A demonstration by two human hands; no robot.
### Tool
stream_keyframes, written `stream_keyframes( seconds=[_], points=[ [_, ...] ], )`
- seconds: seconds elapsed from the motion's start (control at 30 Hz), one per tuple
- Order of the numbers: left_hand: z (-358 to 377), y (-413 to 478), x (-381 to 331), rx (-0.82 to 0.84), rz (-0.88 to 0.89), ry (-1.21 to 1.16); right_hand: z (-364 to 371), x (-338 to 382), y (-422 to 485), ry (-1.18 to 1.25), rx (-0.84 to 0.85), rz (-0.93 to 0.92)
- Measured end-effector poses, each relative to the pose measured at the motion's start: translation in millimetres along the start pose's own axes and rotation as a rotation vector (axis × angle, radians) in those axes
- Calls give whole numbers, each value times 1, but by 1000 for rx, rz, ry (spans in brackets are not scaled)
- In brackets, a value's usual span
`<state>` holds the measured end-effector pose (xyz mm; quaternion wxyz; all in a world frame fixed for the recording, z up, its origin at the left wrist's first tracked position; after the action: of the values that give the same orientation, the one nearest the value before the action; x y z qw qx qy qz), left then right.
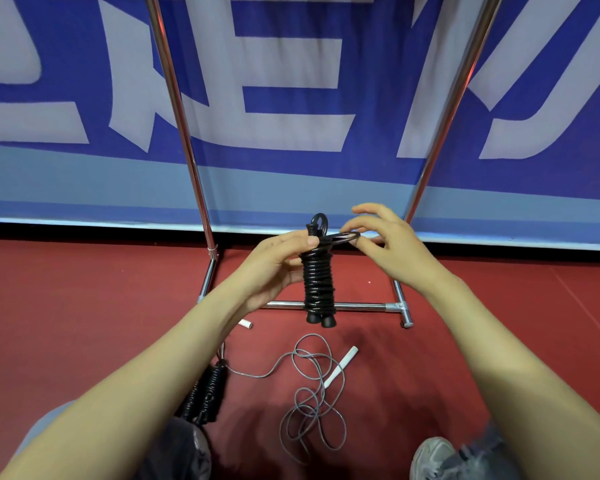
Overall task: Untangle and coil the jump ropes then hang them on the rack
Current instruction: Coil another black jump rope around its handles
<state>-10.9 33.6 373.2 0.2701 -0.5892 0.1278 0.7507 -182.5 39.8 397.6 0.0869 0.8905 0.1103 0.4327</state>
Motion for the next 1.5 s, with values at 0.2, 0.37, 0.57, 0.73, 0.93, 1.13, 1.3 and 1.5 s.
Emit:
stream_keyframes(
  seconds=[0.2, 0.37, 0.57, 0.73, 0.93, 1.13, 1.3, 1.5],
  points=[
    [0, 3, 3, 3, -57, -15, -4, 8, 2, -30, -58, -69],
    [-7, 6, 4, -58, -69, -37, -7, 19, -1, -35, -56, -98],
    [-9, 7, 8, -157, 7, -39, -5, 26, -5, 90, -25, -52],
    [-6, 8, 3, -180, 69, -27, 16, 18, -6, 494, 30, 148],
    [-8, 8, -5, -168, 71, -151, 22, 22, -3, 1043, 37, 224],
    [-8, 5, -2, -260, 43, -316, 39, 15, 0, 1297, -18, 403],
    [-15, 4, -3, -265, -54, -115, 44, 7, -2, 1364, -70, 562],
    [-18, 5, -11, -236, 31, -107, 45, 7, -5, 1324, -71, 593]
  ],
)
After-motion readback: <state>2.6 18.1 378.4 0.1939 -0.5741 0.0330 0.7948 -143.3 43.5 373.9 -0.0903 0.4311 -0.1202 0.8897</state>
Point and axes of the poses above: each hand's wrist, its own y-axis towards the middle knuckle, its own z-axis out of the palm, x = y × z, the point moved 6 cm from there along y, towards the middle knuckle, and after that the axes turned 3 degrees about y, right-handed, at the moved point
